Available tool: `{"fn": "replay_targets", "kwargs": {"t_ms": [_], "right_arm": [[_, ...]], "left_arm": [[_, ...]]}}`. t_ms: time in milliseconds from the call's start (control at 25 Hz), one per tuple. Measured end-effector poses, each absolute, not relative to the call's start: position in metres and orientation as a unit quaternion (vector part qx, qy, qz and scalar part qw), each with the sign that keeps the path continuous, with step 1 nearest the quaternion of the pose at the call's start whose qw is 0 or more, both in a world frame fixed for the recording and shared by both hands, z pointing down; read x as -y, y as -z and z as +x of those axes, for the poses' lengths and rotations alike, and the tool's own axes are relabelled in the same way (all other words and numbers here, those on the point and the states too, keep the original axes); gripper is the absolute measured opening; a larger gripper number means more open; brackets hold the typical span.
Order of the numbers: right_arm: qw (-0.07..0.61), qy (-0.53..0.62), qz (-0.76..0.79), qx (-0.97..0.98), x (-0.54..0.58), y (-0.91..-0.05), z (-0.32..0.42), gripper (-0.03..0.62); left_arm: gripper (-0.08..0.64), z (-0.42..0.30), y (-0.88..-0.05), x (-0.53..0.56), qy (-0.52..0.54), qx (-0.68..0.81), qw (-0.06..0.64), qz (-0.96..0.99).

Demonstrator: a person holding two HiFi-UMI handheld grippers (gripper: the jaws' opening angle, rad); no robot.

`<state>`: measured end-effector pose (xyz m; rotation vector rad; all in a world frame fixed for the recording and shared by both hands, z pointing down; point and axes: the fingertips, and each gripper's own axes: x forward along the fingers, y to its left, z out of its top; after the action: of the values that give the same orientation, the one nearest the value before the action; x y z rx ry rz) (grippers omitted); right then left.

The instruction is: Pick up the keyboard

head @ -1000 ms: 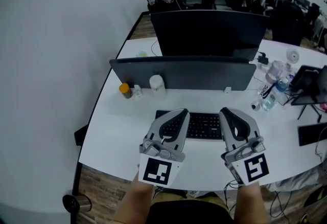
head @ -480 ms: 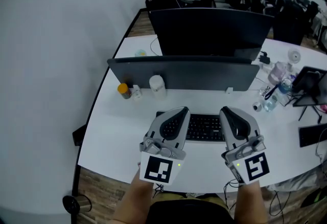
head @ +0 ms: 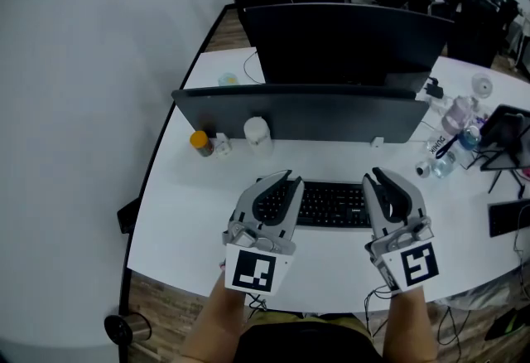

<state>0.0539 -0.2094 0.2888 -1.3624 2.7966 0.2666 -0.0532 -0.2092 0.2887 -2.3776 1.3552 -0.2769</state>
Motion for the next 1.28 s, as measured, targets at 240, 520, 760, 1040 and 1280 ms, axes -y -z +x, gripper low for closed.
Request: {"fn": "replay_targets", "kwargs": {"t_ms": [240, 520, 760, 1040, 1280], "right_arm": [[-0.028, -0.065, -0.449, -0.891, 0.224, -0.312, 0.062, 0.149], [-0.065, -0.031, -0.451, -0.89, 0.237, -0.347, 0.075, 0.184], [-0.086, -0.001, -0.46, -0.884, 0.244, -0.375, 0.088, 0.22], [-0.104, 0.022, -0.472, -0.875, 0.255, -0.398, 0.104, 0.256], [-0.123, 0.039, -0.476, -0.87, 0.259, -0.42, 0.111, 0.27]], "left_arm": [[0.11, -0.075, -0.31, 0.221, 0.098, -0.494, 0.167, -0.848], [0.135, -0.096, -0.337, 0.236, 0.093, -0.517, 0.117, -0.843], [0.186, -0.103, -0.368, 0.246, 0.146, -0.505, 0.103, -0.844], [0.223, -0.121, -0.404, 0.256, 0.188, -0.504, 0.08, -0.839], [0.253, -0.128, -0.436, 0.26, 0.211, -0.491, 0.049, -0.844]]}}
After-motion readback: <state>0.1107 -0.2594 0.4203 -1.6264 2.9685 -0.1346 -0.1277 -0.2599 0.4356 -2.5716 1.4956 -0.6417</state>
